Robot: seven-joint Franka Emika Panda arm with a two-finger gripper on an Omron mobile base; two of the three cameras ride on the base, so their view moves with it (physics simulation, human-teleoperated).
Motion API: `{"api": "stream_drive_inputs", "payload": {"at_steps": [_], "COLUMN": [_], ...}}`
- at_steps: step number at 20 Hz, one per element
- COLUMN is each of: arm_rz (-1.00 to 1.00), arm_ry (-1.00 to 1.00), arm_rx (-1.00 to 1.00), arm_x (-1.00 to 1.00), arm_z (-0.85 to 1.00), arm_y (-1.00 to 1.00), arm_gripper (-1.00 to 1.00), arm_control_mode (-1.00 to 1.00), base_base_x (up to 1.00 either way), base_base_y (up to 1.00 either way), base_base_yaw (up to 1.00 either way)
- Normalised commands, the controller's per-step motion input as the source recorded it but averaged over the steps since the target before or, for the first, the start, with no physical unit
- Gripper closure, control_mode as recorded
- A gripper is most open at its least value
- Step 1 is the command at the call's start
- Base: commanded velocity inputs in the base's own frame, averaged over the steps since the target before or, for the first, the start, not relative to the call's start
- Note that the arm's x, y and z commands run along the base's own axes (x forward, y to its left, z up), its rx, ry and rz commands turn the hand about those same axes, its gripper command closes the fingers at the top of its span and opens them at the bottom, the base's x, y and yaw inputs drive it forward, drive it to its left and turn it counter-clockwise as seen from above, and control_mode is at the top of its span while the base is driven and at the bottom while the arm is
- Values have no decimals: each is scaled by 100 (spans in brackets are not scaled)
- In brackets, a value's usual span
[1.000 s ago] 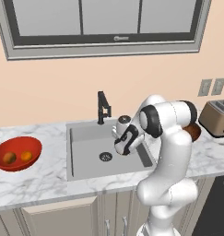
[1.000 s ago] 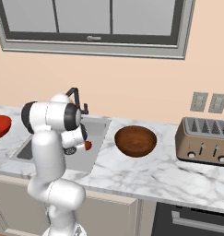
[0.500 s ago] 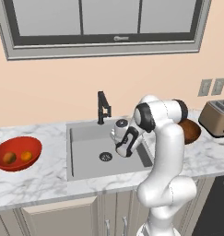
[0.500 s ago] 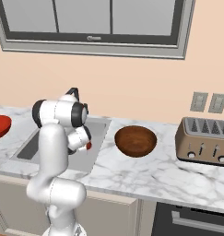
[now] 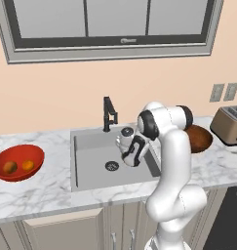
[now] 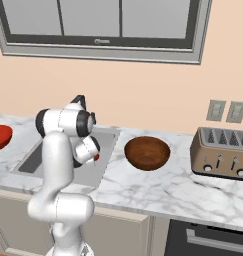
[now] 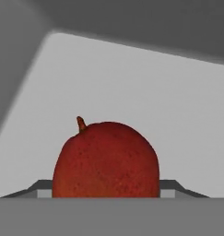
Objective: Pick the tangerines from the cabinet and place them in one bowl. Pick the mango from the sink and place it in the other bowl.
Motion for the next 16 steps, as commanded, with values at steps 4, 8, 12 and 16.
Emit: {"api": "stream_drive_inputs", "payload": {"at_steps": [4, 8, 12, 16], "arm_rz": [-2, -4, -5, -4], "arm_ry": [-4, -4, -8, -11], "arm_rx": [5, 7, 3, 1], "arm_x": [-10, -4, -16, -13], "arm_z": [54, 60, 51, 40], "arm_y": [-31, -10, 0, 2], "arm_gripper": [100, 100, 100, 100], "arm_control_mode": [-100, -100, -100, -100], "base_base_x": [0, 0, 0, 0], "base_base_y": [0, 0, 0, 0], "base_base_yaw": [0, 0, 0, 0]}}
